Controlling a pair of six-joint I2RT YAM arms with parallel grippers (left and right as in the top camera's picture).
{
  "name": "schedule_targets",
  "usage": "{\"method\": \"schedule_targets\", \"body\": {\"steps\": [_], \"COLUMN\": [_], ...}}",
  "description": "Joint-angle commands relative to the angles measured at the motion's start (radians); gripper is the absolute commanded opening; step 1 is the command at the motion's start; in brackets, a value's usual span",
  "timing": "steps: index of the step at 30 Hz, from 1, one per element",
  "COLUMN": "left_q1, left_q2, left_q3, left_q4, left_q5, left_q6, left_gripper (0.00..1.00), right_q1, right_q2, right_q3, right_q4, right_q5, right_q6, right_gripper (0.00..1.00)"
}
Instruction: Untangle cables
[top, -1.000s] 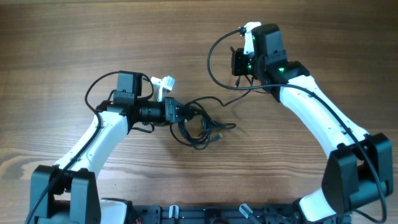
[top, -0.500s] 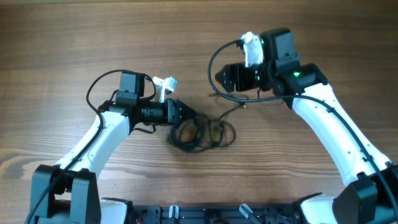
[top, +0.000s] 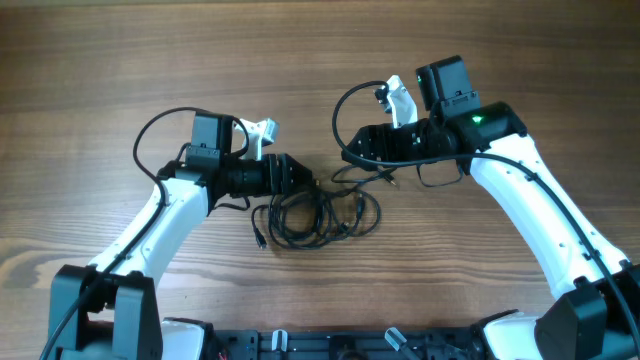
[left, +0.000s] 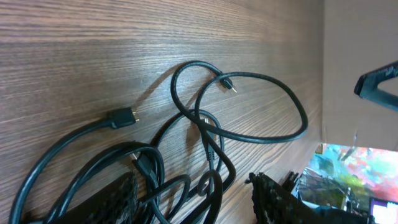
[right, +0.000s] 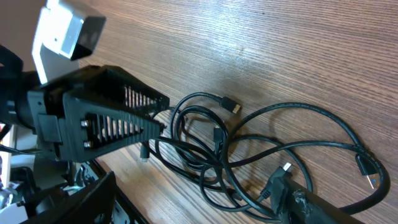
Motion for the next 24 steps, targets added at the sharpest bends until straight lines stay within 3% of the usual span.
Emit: {"method": "schedule_targets", "body": {"steps": [1, 3, 6, 13, 15, 17, 20, 21, 24], "left_q1": [-0.005, -0.005, 0.021, 0.028, 0.028, 0.026, 0.019, 0.020, 0.016], "left_q2": [0.005, 0.005, -0.010, -0.070, -0.070, -0.068, -0.065, -0.064, -0.060], "left_q3": [0.064, 0.064, 0.083, 0.090, 0.090, 0.089, 0.076, 0.076, 0.076], "left_q4": [-0.001, -0.061, -0.185, -0.327, -0.359, -0.370, -0.367, -0.367, -0.363], "left_q5": [-0.058, -0.111, -0.229, -0.190, -0.088, -0.100, -0.162, -0.177, -0.177], "left_q6": [-0.052, 0.011, 0.097, 0.285, 0.409, 0.427, 0.423, 0.423, 0.420], "left_gripper": [0.59, 0.52, 0.52, 0.57, 0.60, 0.59, 0.98, 0.97, 0.76], "right_q1": [-0.002, -0.001, -0.001, -0.002, -0.001, -0.001, -0.001, -0.001, -0.001], "right_q2": [-0.011, -0.011, -0.011, -0.010, -0.010, -0.010, -0.010, -0.010, -0.010], "right_q3": [0.006, 0.002, -0.023, -0.025, -0.025, -0.025, -0.025, -0.025, -0.025], "right_q4": [-0.007, -0.032, -0.033, -0.025, -0.025, -0.027, -0.023, -0.024, -0.025], "right_q5": [0.002, 0.003, 0.019, 0.056, 0.056, 0.056, 0.057, 0.070, 0.086], "right_q6": [0.066, 0.069, 0.069, 0.068, 0.068, 0.068, 0.068, 0.068, 0.068], "right_gripper": [0.83, 0.83, 0.83, 0.84, 0.84, 0.84, 0.84, 0.84, 0.84]}}
